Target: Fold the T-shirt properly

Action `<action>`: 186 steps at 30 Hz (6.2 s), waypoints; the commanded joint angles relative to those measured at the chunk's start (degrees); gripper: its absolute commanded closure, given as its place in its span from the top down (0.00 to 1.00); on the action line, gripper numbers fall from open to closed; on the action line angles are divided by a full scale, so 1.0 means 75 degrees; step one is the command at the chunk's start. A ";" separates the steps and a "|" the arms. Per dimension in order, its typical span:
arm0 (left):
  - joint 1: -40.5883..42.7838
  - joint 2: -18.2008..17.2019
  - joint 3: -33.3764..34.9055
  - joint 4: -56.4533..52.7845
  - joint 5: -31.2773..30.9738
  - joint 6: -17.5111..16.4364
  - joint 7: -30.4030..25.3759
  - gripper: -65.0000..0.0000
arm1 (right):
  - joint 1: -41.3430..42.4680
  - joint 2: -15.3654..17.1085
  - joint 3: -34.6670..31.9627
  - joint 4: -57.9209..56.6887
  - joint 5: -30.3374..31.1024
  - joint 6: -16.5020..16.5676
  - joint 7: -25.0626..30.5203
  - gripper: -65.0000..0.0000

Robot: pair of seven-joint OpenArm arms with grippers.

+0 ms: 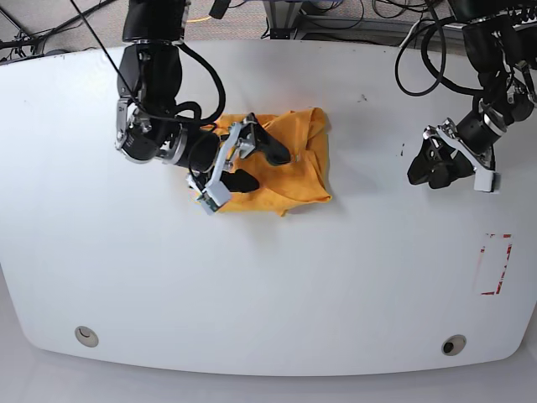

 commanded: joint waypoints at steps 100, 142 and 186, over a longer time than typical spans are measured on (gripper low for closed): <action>-0.3648 0.0615 0.4081 -0.0281 0.4741 -0.0070 0.0136 0.49 | -0.0500 -0.0234 -0.0303 0.0391 -0.4506 0.0072 0.1728 0.37; 0.0056 0.0908 0.3741 -0.0023 0.4764 -0.0058 0.0077 0.48 | 0.3391 0.0282 -0.1440 -0.5787 -0.3545 0.0072 0.3838 0.37; -0.1913 0.2561 0.5640 -0.0808 0.6698 0.2486 -0.1974 0.69 | 0.1820 0.0751 0.2135 -0.0195 -0.3533 0.0072 0.0474 0.37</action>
